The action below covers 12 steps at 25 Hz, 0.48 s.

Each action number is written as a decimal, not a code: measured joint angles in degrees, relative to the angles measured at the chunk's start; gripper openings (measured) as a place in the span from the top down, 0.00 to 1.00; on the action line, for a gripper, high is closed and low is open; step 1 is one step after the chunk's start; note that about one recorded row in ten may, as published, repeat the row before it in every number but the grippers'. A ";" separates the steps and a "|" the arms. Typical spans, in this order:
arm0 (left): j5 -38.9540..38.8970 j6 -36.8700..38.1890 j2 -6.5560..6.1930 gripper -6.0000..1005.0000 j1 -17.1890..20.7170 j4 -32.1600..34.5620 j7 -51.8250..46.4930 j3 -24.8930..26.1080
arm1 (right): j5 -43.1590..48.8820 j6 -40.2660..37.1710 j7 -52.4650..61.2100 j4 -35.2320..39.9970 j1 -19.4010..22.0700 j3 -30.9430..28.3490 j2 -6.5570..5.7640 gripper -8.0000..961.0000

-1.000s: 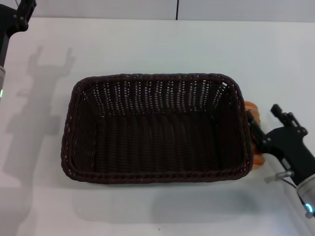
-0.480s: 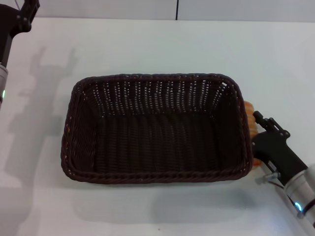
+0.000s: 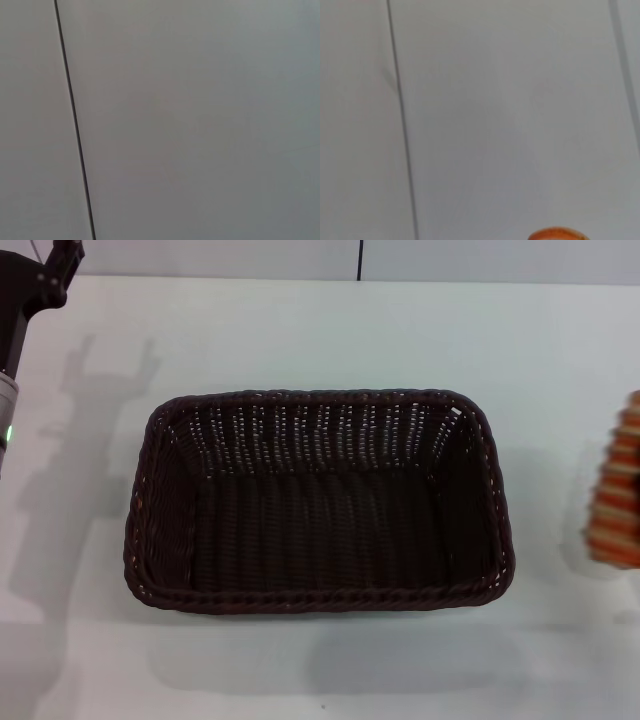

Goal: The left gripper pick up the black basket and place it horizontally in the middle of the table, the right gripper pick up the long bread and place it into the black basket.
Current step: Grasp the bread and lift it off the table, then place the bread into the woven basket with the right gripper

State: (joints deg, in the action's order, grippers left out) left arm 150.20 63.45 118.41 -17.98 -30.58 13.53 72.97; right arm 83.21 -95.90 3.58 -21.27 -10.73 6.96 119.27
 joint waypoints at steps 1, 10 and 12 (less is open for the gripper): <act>0.00 0.00 0.00 0.14 0.00 0.00 0.00 0.00 | 0.00 0.00 0.00 0.00 0.00 0.00 0.00 0.44; 0.04 0.14 -0.02 0.14 0.14 -0.01 0.00 -0.19 | 15.33 -16.18 -0.03 -0.11 -3.33 2.67 0.18 0.52; 0.04 0.15 -0.02 0.14 0.06 0.00 0.00 -0.21 | 16.63 -14.67 0.04 -0.18 -4.75 2.76 0.20 0.54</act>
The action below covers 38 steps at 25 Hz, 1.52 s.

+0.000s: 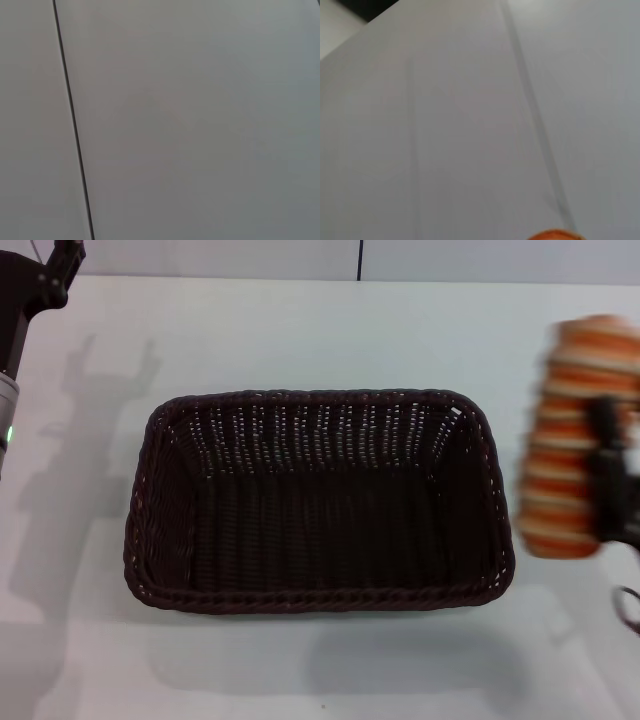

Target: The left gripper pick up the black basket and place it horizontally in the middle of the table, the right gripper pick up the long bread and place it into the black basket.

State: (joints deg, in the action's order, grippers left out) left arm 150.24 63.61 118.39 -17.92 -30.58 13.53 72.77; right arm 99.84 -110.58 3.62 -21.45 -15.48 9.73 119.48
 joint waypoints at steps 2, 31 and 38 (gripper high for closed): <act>-0.04 -0.02 0.00 0.14 -0.05 0.09 0.00 0.01 | 2.22 3.77 1.42 -0.12 -2.87 0.05 -0.06 0.55; -0.46 2.37 -0.16 0.14 3.18 3.35 -5.93 4.66 | 7.20 12.37 8.70 4.40 12.08 -43.78 -0.02 0.16; -1.96 5.88 0.45 0.14 3.69 9.11 -7.70 6.28 | 5.31 8.13 8.73 4.30 16.49 -47.44 0.15 0.16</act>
